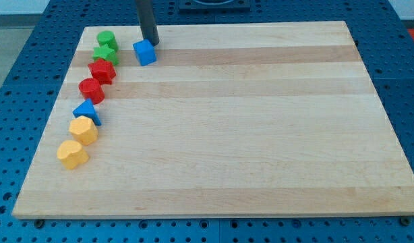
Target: Move the blue cube right to the red circle
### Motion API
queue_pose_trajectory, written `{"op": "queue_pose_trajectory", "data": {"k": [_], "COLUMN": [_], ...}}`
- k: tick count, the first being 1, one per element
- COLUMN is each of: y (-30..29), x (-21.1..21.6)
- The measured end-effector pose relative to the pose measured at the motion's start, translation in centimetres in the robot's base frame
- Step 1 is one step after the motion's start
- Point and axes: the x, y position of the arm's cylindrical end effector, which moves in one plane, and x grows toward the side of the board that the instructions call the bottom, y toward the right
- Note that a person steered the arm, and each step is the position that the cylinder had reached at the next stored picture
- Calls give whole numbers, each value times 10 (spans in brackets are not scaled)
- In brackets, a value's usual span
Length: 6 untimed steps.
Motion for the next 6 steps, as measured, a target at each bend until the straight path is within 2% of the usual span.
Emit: {"op": "queue_pose_trajectory", "data": {"k": [2, 5, 6], "y": [0, 0, -5], "x": [52, 38, 46]}}
